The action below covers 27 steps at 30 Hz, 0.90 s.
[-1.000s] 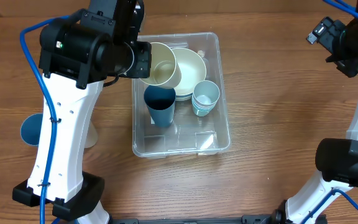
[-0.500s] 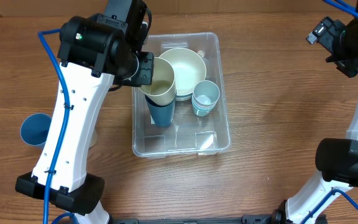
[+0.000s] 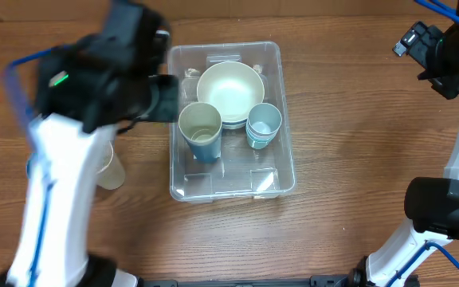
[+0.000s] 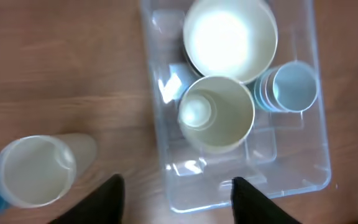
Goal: Pack container
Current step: 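Move the left gripper back to the second dark blue cup on the table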
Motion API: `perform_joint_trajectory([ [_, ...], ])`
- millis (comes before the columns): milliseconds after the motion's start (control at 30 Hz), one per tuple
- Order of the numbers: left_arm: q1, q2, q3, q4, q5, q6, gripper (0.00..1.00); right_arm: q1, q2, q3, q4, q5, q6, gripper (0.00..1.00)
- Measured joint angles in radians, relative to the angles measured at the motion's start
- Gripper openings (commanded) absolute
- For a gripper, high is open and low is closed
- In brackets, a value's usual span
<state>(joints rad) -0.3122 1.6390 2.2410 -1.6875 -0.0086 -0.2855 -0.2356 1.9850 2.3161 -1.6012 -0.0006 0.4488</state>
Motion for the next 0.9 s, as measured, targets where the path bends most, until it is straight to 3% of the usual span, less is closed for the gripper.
perform_joint_trajectory([
  [200, 0.176, -0.252, 0.000, -0.002, -0.030, -0.003, 0.80, 0.000, 0.000, 0.000, 0.000, 0.000, 0.000, 1.00],
  [367, 0.383, -0.348, -0.109, -0.003, -0.090, -0.004, 0.88, 0.000, 0.000, 0.000, 0.000, 0.000, 0.000, 1.00],
  [433, 0.467, -0.346, -0.161, -0.003, -0.107, -0.005, 0.97, 0.000, 0.000, 0.000, 0.000, 0.000, 0.000, 1.00],
  [600, 0.703, -0.272, -0.312, 0.015, -0.093, -0.024, 0.98, 0.000, 0.000, 0.000, 0.000, 0.000, 0.000, 1.00],
  [900, 0.910, -0.052, -0.394, 0.076, 0.048, -0.018, 0.90, 0.000, 0.000, 0.000, 0.000, 0.000, 0.000, 1.00],
])
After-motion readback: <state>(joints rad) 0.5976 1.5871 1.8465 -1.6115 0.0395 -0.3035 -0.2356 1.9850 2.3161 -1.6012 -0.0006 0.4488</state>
